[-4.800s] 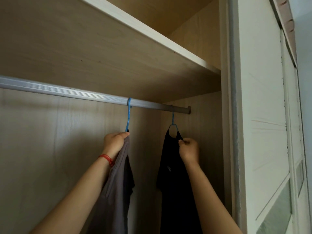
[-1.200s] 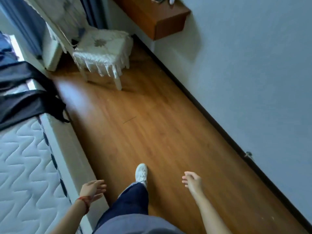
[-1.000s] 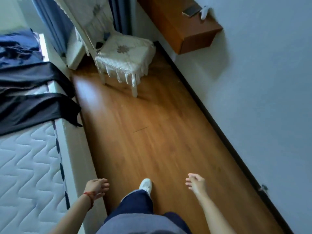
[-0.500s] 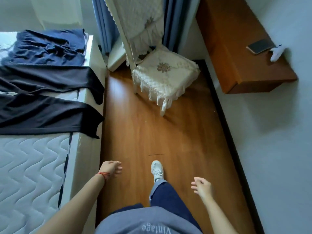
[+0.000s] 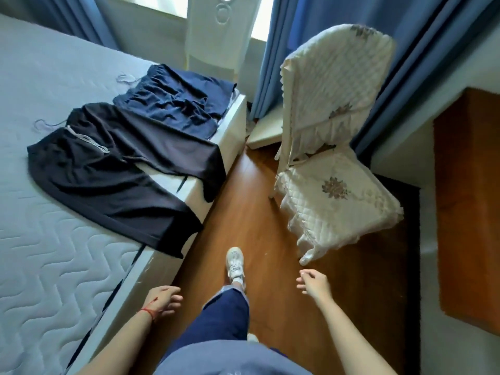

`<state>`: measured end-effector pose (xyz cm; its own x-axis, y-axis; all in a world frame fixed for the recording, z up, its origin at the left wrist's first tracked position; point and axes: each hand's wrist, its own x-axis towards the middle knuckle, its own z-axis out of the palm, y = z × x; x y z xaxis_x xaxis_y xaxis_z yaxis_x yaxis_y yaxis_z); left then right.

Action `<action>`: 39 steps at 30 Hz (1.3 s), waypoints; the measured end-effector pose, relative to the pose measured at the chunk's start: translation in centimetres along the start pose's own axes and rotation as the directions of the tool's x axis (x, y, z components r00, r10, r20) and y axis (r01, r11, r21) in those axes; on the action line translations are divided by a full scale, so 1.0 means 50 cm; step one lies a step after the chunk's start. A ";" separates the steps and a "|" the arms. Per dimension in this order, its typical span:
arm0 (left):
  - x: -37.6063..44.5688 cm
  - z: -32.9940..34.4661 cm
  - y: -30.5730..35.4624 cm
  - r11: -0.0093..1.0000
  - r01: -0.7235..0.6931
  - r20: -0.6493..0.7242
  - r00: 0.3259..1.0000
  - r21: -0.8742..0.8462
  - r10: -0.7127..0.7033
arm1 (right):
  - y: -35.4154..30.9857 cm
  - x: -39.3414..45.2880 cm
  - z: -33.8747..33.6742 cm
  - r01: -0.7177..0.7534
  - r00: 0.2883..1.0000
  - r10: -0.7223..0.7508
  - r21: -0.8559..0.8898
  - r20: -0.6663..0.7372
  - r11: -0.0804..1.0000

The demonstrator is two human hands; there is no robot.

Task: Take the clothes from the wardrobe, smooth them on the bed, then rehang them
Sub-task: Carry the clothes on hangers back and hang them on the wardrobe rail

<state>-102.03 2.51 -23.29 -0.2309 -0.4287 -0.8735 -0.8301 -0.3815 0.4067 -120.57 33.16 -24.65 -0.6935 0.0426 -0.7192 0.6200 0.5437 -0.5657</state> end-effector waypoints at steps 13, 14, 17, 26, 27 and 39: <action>0.194 -0.018 0.462 0.993 -0.002 -0.095 0.995 -0.114 -0.009 | -0.404 0.316 0.071 0.029 0.996 -0.019 -0.114 0.089 0.993; 0.202 -0.016 0.507 0.993 -0.028 -0.088 0.996 -0.113 0.018 | -0.431 0.336 0.077 0.031 0.996 -0.020 -0.124 0.090 0.992; 0.231 -0.016 0.628 0.982 -0.106 -0.080 0.992 -0.156 0.094 | -0.516 0.394 0.101 0.056 0.994 -0.038 -0.171 0.107 0.984; 0.322 -0.025 0.752 0.915 0.053 -0.129 0.985 -0.400 -0.114 | -0.827 0.589 0.244 0.239 0.931 -0.105 -0.371 0.349 0.897; 0.324 -0.024 0.748 0.894 0.095 -0.117 0.980 -0.438 -0.162 | -0.867 0.606 0.259 0.274 0.920 -0.115 -0.406 0.376 0.872; 0.316 -0.002 0.783 0.630 0.142 -0.183 0.888 -0.764 -0.422 | -1.271 0.646 0.524 0.612 0.706 -0.182 -0.461 0.684 0.643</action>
<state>-138.15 -19.29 -21.15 0.2387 -0.3696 -0.8980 -0.1679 -0.9265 0.3367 -172.76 -22.01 -22.50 -0.3515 -0.6422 -0.6812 -0.1947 0.7619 -0.6177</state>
